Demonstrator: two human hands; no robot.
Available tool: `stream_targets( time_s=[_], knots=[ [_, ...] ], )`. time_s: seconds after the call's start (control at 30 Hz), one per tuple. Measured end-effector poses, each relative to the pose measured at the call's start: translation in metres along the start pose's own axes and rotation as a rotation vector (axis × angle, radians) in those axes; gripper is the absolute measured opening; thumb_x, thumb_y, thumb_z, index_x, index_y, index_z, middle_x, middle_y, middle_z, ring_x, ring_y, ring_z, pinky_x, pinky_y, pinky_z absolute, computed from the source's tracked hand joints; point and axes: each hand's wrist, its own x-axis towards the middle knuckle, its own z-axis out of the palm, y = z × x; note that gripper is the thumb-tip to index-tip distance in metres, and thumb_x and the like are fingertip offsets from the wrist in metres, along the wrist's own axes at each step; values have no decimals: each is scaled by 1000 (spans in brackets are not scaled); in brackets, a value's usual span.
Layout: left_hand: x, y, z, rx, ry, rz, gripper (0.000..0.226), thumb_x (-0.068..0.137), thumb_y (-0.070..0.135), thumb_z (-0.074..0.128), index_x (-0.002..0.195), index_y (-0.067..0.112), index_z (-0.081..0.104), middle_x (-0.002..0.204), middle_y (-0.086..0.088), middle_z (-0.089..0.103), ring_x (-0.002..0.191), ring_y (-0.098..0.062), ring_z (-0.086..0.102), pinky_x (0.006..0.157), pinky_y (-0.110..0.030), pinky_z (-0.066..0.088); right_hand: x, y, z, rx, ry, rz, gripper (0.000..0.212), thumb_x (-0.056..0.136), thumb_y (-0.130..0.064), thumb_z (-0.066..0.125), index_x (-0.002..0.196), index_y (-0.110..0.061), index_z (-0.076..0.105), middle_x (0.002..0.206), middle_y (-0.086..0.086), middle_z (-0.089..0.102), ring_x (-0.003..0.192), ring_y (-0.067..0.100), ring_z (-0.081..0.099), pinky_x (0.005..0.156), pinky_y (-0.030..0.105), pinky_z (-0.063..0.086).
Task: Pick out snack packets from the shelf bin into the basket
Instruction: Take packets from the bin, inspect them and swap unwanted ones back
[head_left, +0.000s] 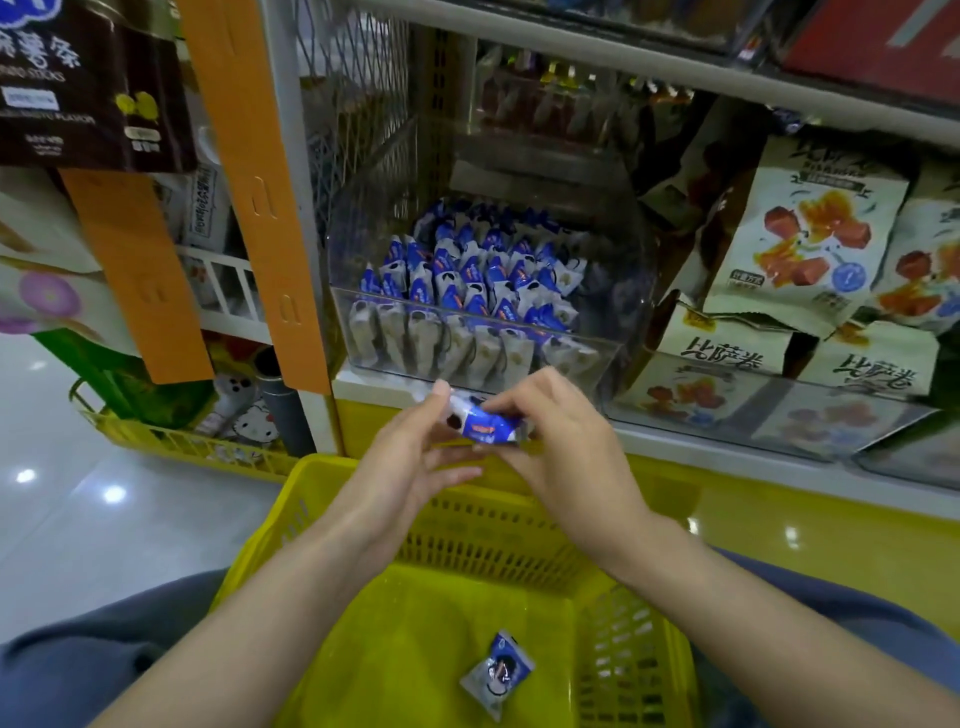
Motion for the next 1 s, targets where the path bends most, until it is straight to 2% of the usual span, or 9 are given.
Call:
stream_targets(
  time_s=[0.13,0.23,0.3,0.43,0.5,0.67,0.77,0.87,1.0],
  knots=[
    [-1,1,0,-56,85,74,26,93,29,49,99,9,66,86,-7,73,78,-15,69,65,-29,56,-8,-6,3,-200,-51,-230,34,69,-6,76,102,-10,69,89,6,62,79,24,59,55,31,49],
    [0,3,-1,-22,183,62,28,97,23,44,108,5,62,87,-9,73,74,-15,70,63,-29,57,-8,-8,4,-198,-82,-302,27,77,-17,72,103,-10,70,91,8,65,78,25,60,49,34,50],
    [-1,3,-1,8,203,86,30,97,22,44,111,2,61,91,-11,72,74,-15,69,61,-25,57,-8,-7,4,-133,-116,-295,27,84,-29,60,103,-12,71,94,6,65,82,22,60,56,33,51],
    [0,5,-2,-14,206,124,30,95,22,46,117,4,57,105,-14,69,86,-18,69,74,-31,58,-10,-7,9,218,-117,86,41,93,-41,41,127,-20,50,118,-7,47,112,3,45,91,21,42],
    [0,4,0,0,174,122,28,94,23,48,115,7,59,103,-9,70,85,-13,69,75,-29,57,-8,-2,13,321,-109,300,43,93,-39,42,131,-20,43,120,-10,45,113,0,44,97,21,40],
    [-2,-1,2,139,115,173,22,92,20,51,110,13,61,97,-2,71,85,-9,68,72,-21,54,-2,2,15,877,-224,652,12,92,-11,52,102,-12,59,100,9,63,72,3,61,64,17,55],
    [-2,1,-1,248,106,225,22,88,20,58,109,17,60,98,0,71,90,-10,67,77,-22,53,-4,5,12,754,-166,588,10,90,-14,56,95,-22,59,100,3,66,77,8,63,61,18,53],
    [-3,6,0,391,124,361,10,87,22,60,95,17,62,89,4,68,80,-3,63,68,-12,49,-5,9,6,561,-162,496,10,90,-22,57,96,-30,59,99,-7,67,90,12,62,72,27,53],
    [-2,9,0,512,139,480,15,91,16,53,79,10,60,65,10,61,61,4,55,57,-10,44,-7,11,1,432,-168,393,14,91,-26,55,103,-29,59,101,-13,63,90,-2,57,73,17,49]
  ],
)
